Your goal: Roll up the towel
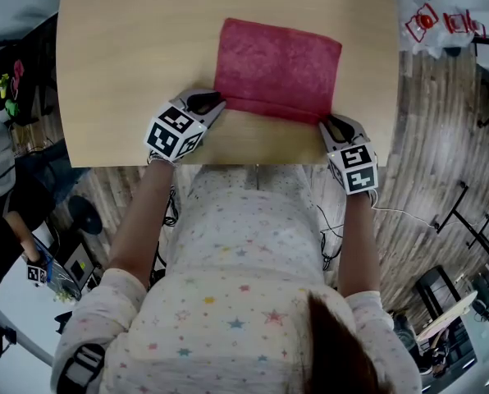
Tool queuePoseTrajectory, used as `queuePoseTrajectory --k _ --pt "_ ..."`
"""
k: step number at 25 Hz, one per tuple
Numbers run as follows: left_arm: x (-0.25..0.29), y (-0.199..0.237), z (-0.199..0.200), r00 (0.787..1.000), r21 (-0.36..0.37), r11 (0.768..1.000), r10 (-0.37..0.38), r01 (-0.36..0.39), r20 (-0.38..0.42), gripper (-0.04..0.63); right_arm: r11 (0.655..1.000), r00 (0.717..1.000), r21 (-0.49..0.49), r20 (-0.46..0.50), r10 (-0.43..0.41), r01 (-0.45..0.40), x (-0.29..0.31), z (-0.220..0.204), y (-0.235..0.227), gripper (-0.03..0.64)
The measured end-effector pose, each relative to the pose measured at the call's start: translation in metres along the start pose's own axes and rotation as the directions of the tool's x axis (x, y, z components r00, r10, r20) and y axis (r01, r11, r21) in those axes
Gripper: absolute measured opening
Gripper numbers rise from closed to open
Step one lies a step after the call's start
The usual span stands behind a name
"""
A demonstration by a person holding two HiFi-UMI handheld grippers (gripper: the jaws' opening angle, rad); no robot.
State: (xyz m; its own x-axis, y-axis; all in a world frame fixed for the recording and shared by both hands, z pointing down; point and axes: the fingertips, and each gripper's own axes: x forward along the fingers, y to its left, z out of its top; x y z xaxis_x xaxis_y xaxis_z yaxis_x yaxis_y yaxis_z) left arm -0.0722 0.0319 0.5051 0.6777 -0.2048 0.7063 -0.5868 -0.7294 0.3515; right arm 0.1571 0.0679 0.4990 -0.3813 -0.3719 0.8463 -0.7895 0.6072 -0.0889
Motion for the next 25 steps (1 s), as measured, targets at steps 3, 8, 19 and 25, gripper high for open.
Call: queuePoseTrajectory --k 3,8,19,25 --pt "-0.001 0.006 0.0 1.0 -0.026 0.999 0.027 -0.027 0.004 0.072 1.0 1.0 0.003 0.003 -0.011 0.011 0.001 0.002 -0.003 0.087" --pt "-0.005 0.012 0.004 0.996 -0.016 0.996 0.085 -0.085 0.015 0.1 0.999 0.999 0.012 0.006 -0.032 0.032 0.001 0.004 -0.006 0.097" --pt "-0.014 0.019 0.006 0.991 -0.008 0.992 0.129 -0.129 0.029 0.12 0.997 0.997 0.024 0.015 -0.069 0.069 -0.007 0.006 -0.008 0.109" --pt "-0.029 0.025 0.002 0.979 0.015 0.979 0.202 -0.202 0.034 0.12 0.996 0.994 0.01 0.057 -0.091 0.091 -0.024 0.014 -0.009 0.109"
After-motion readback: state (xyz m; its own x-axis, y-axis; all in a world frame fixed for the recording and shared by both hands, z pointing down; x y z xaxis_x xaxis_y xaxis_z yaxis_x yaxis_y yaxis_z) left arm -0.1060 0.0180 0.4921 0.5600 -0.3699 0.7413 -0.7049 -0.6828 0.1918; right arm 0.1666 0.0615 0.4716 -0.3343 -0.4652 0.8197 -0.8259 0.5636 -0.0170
